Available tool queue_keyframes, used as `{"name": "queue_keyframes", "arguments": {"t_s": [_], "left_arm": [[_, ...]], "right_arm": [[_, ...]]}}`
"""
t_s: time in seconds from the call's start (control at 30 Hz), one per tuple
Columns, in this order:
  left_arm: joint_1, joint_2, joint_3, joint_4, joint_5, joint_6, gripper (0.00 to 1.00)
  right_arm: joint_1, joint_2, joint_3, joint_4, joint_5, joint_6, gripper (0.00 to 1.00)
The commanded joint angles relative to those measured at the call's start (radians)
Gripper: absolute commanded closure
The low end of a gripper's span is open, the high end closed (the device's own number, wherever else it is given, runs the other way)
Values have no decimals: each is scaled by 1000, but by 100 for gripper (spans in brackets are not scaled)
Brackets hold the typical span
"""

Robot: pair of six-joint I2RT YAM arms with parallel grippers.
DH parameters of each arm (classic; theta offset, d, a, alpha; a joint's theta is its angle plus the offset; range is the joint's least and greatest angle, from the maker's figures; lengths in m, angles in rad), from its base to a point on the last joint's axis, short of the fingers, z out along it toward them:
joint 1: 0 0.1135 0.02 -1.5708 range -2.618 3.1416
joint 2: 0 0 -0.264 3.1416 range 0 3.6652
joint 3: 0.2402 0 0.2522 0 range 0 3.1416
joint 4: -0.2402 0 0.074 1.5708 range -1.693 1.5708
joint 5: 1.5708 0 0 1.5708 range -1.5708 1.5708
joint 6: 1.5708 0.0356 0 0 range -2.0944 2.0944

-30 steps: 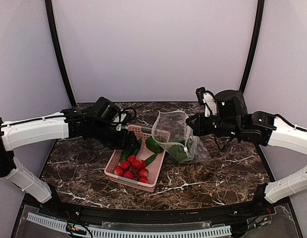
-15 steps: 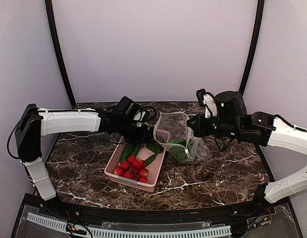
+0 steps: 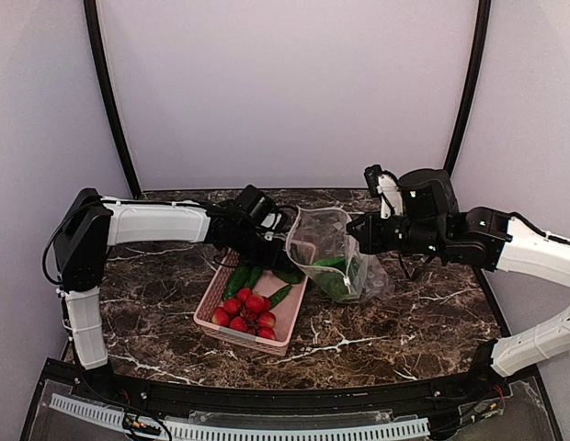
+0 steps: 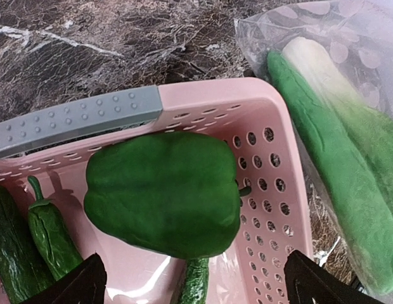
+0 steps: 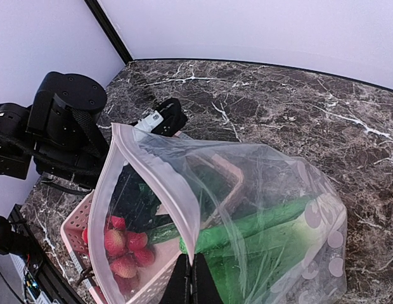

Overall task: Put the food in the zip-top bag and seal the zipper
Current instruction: Pick up the fake vegetable from the bin.

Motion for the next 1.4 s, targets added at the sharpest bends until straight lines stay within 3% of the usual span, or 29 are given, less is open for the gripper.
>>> {"name": "queue_keyframes", "arguments": {"t_s": [0.0,0.8,1.37], "left_arm": [[15,26,35,-27,-2,53,1],[56,146,115,4,84,85,1],[57,133,124,-6,102,73,14]], "right_arm": [[-7,4,19,22,-5,7,100],[-8,7,18,19,-10,12,100],[-8,3,15,18,-6,12,100]]}}
